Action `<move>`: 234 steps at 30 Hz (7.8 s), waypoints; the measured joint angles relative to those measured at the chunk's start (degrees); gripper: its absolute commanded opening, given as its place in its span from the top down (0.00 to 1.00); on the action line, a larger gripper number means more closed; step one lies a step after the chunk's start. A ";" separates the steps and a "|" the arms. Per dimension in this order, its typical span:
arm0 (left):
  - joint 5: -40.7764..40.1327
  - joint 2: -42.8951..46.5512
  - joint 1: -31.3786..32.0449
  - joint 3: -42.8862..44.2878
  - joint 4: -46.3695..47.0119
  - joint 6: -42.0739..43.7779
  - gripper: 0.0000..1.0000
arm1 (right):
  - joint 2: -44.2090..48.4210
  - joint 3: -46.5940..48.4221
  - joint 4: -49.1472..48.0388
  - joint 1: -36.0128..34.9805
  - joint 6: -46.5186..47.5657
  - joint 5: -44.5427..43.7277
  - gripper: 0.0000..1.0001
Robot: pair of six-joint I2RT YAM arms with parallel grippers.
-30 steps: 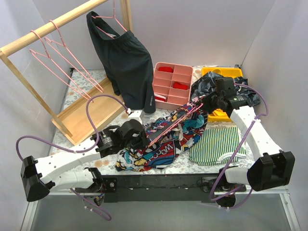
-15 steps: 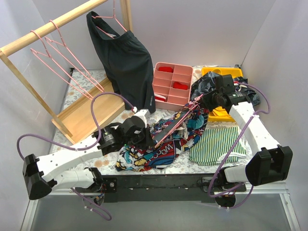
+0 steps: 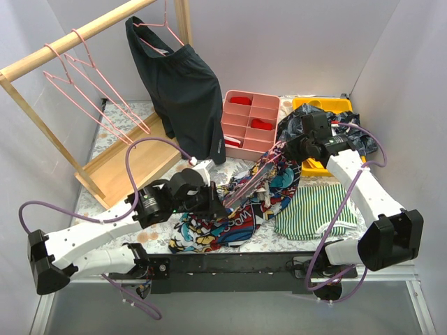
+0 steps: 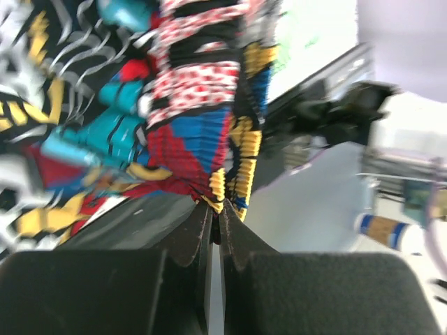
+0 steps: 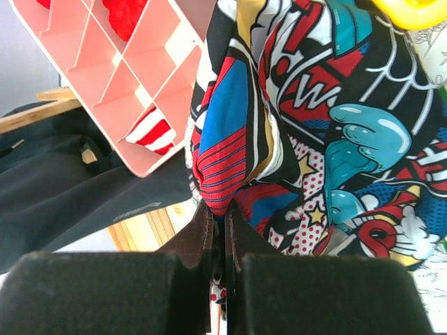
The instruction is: Place the shorts on the hanger
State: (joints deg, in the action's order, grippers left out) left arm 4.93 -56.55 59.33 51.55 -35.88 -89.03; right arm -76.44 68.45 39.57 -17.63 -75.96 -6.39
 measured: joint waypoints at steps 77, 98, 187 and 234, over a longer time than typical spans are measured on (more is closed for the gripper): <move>-24.46 -4.57 11.61 -18.29 48.81 40.19 1.00 | -1.03 -2.54 -5.40 -0.50 16.02 11.19 0.48; -25.49 12.39 11.28 -5.79 30.34 36.39 1.00 | 1.09 23.85 -1.53 -0.76 35.89 4.59 0.02; -67.60 12.11 11.28 9.99 42.93 50.53 1.00 | -34.01 27.61 -24.50 -32.50 34.53 21.92 0.06; -73.59 -35.91 -15.85 37.44 67.43 69.92 1.00 | -27.30 14.08 -12.59 -26.73 50.88 36.35 0.07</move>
State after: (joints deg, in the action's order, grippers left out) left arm -68.66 -92.47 43.48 88.99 31.55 -19.11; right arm -103.74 82.52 26.98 -44.36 -25.08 29.95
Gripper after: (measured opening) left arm 0.076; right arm 0.927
